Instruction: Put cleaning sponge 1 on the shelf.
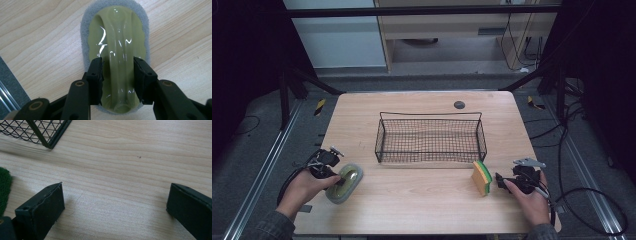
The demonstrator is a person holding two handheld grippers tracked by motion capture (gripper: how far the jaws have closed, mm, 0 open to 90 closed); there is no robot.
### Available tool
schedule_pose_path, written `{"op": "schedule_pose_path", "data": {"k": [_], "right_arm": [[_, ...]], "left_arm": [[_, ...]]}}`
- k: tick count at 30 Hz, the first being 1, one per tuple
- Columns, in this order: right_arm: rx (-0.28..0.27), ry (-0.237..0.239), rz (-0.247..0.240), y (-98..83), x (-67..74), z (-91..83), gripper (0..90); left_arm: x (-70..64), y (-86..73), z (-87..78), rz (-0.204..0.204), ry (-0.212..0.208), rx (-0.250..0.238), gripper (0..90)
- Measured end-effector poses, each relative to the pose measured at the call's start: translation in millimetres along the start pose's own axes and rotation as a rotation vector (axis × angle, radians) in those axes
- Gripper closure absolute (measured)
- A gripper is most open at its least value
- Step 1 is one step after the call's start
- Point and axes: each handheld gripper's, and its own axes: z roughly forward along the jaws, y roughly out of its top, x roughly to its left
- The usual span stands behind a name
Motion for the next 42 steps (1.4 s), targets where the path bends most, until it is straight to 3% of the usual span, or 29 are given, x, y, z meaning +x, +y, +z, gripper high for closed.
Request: {"op": "schedule_pose_path", "data": {"k": [9, 18, 21, 30, 35, 42], "right_arm": [[0.000, 0.000, -0.005, -0.1, -0.3, 0.0, 1.6], [0.001, 0.000, -0.003, -0.1, -0.2, 0.0, 1.6], [-0.002, 0.001, -0.002, -0.1, -0.1, 0.1, 1.6], [-0.003, 0.003, -0.003, -0.1, -0.3, 0.1, 1.5], [-0.003, 0.004, -0.006, 0.0, -0.6, 0.3, 1.5], [-0.002, 0.004, -0.004, 0.1, -0.4, 0.3, 1.5]], "left_arm": [[-0.6, 1.5, 2.6, 0.023, -0.012, 0.012, 69.8], [0.9, 4.5, -4.6, 0.104, -0.010, 0.015, 70.3], [1.2, 4.9, -7.5, 0.113, -0.011, 0.007, 70.3], [-3.6, 9.2, -31.6, 0.189, -0.006, -0.013, 70.4], [-8.4, 13.6, -55.6, 0.256, -0.004, -0.064, 70.4], [-14.3, 21.4, -70.8, 0.322, 0.006, -0.085, 70.4]]}}
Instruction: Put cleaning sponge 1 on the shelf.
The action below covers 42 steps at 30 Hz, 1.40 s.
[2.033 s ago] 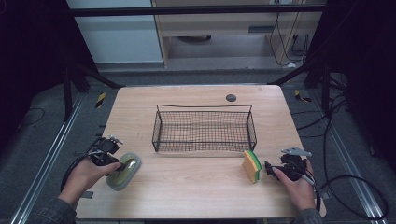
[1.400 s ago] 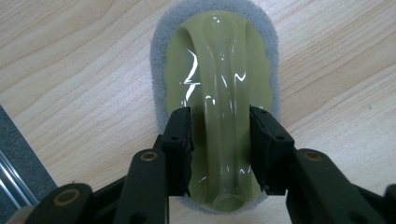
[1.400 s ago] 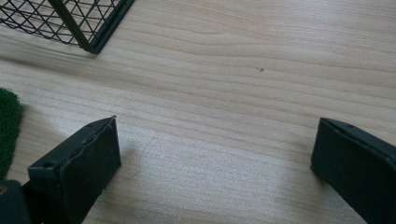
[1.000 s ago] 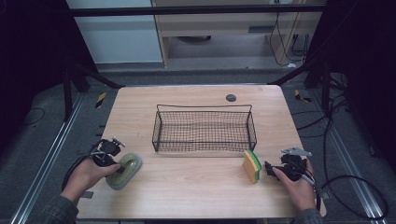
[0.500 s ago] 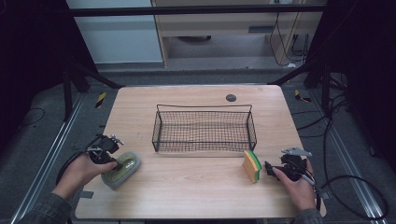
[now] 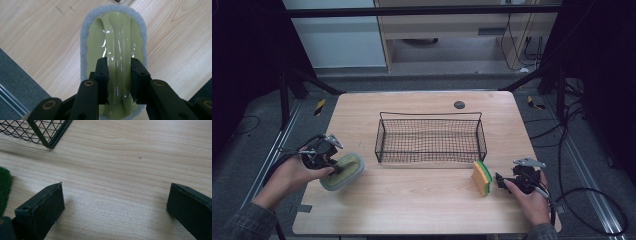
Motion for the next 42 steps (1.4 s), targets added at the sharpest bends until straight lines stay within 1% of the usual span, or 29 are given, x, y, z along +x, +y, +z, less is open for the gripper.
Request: {"op": "schedule_pose_path", "data": {"k": [1, 2, 6, 9, 10, 13, 16, 23, 25, 26, 27, 28, 32, 33, 34, 35, 36, 37, 42], "right_arm": [[0.000, 0.000, 0.000, 0.0, 0.0, 0.0, 1.5], [0.000, 0.000, -0.001, 0.0, -0.1, 0.0, 1.5], [0.000, 0.000, -0.001, 0.0, -0.1, 0.0, 1.5], [0.000, 0.001, -0.002, 0.1, -0.2, 0.1, 1.5], [0.000, 0.001, -0.002, 0.1, -0.2, 0.1, 1.5], [0.000, 0.002, -0.003, 0.1, -0.3, 0.1, 1.4], [0.000, 0.001, -0.006, 0.1, -0.5, 0.2, 1.4], [-0.001, 0.003, -0.005, 0.2, -0.4, 0.2, 1.4], [0.001, -0.001, -0.009, 0.2, -0.7, 0.3, 1.4], [0.001, -0.001, -0.008, 0.2, -0.6, 0.4, 1.4], [0.001, 0.000, -0.008, 0.2, -0.6, 0.4, 1.4], [0.003, 0.000, -0.006, 0.2, -0.4, 0.3, 1.4], [0.004, 0.000, -0.005, 0.2, -0.4, 0.3, 1.4], [0.004, 0.000, -0.005, 0.2, -0.4, 0.3, 1.4], [0.003, -0.001, -0.008, 0.1, -0.6, 0.5, 1.4], [0.002, -0.001, -0.008, 0.2, -0.6, 0.6, 1.3], [0.003, -0.001, -0.008, 0.2, -0.6, 0.6, 1.3], [0.003, -0.001, -0.008, 0.2, -0.6, 0.6, 1.3], [0.002, -0.001, -0.008, 0.3, -0.6, 0.7, 1.3]], "left_arm": [[0.0, 0.0, 0.0, 0.000, 0.000, 0.000, 70.4], [-0.8, 4.0, -2.8, 0.016, -0.002, -0.002, 70.4], [-1.7, 12.1, -7.7, 0.051, 0.000, -0.009, 70.4], [-1.2, 19.4, -12.9, 0.063, 0.003, -0.022, 70.4], [-1.2, 19.4, -12.9, 0.063, 0.003, -0.022, 70.4], [-0.7, 30.3, -19.7, 0.087, 0.010, -0.029, 70.4], [-0.3, 38.7, -24.9, 0.097, 0.012, -0.040, 70.4], [-1.7, 59.5, -39.2, 0.145, 0.040, -0.057, 70.4], [-2.2, 66.5, -42.7, 0.170, 0.050, -0.064, 70.4], [-2.7, 69.6, -43.5, 0.178, 0.056, -0.067, 70.5], [-2.7, 69.6, -43.5, 0.178, 0.056, -0.067, 70.5], [-3.8, 76.2, -44.1, 0.201, 0.068, -0.066, 70.4], [-7.4, 88.6, -42.8, 0.236, 0.090, -0.062, 70.4], [-7.4, 88.6, -42.8, 0.236, 0.090, -0.062, 70.4], [-9.5, 94.3, -42.2, 0.253, 0.099, -0.062, 70.4], [-9.5, 94.3, -42.2, 0.253, 0.099, -0.062, 70.5], [-10.8, 99.4, -41.7, 0.266, 0.110, -0.059, 70.4], [-10.8, 99.4, -41.7, 0.266, 0.110, -0.059, 70.4], [-13.3, 113.0, -42.2, 0.282, 0.117, -0.077, 70.4]]}}
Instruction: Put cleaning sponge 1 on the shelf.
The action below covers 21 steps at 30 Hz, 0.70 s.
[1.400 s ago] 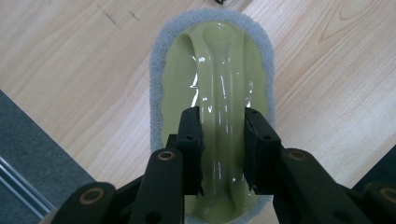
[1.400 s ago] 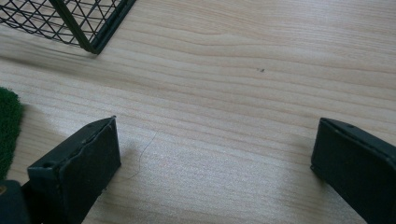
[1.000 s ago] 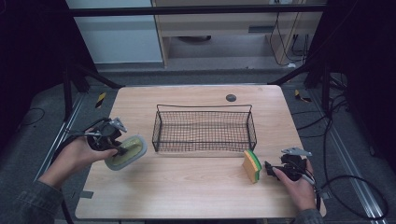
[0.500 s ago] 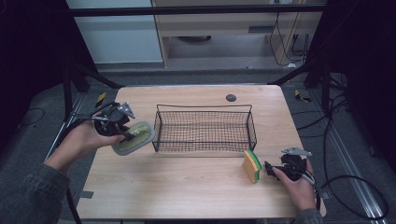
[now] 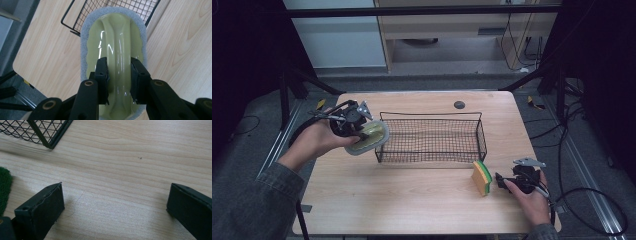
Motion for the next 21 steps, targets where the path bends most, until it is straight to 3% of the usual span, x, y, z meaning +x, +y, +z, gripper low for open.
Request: {"op": "schedule_pose_path", "data": {"k": [21], "right_arm": [[-0.001, 0.003, -0.004, 0.6, -0.3, 0.6, 1.3]], "left_arm": [[-2.5, 47.3, 8.4, 0.099, 0.016, -0.031, 70.4]]}}
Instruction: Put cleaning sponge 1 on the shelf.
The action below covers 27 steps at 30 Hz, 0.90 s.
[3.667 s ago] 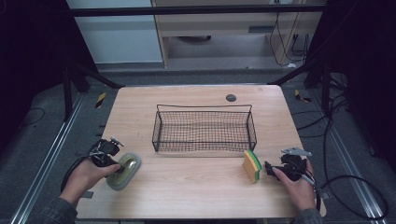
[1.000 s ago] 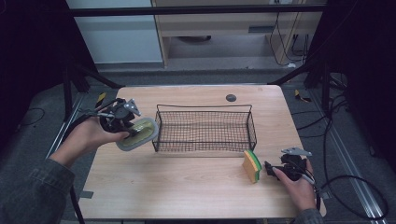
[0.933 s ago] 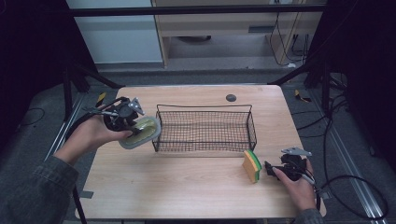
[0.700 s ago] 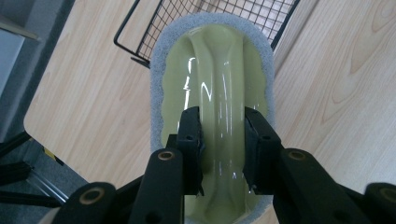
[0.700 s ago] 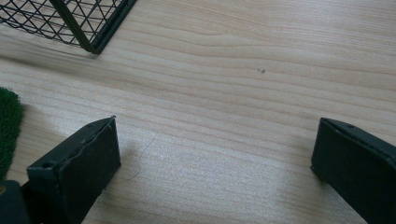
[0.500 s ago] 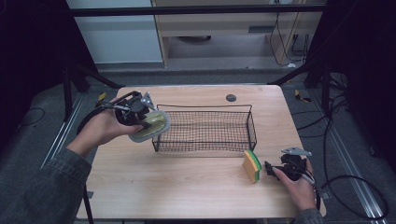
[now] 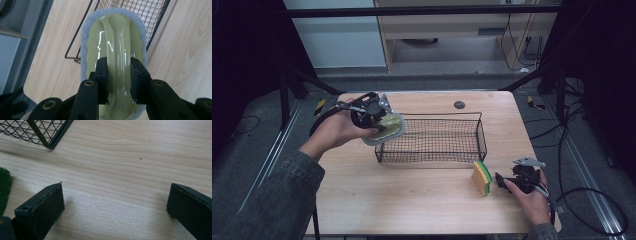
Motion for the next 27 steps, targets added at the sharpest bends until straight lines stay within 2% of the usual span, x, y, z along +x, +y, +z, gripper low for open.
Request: {"op": "schedule_pose_path", "data": {"k": [8, 15, 19, 27], "right_arm": [[0.001, 0.000, -0.003, 0.2, -0.3, 0.3, 1.3], [-0.001, -0.001, -0.001, 0.7, 0.0, 0.7, 1.3], [0.001, -0.001, -0.001, 1.0, -0.1, 1.0, 1.3], [0.001, -0.002, 0.002, 1.4, 0.0, 1.3, 1.3]], "left_arm": [[-3.8, 18.2, 7.4, 0.057, -0.006, -0.031, 70.4], [-5.0, 27.6, 14.7, 0.077, -0.010, -0.050, 70.4], [-5.0, 32.2, 15.8, 0.106, -0.002, -0.045, 70.4], [-4.4, 38.2, 15.4, 0.121, 0.005, -0.056, 70.4]]}}
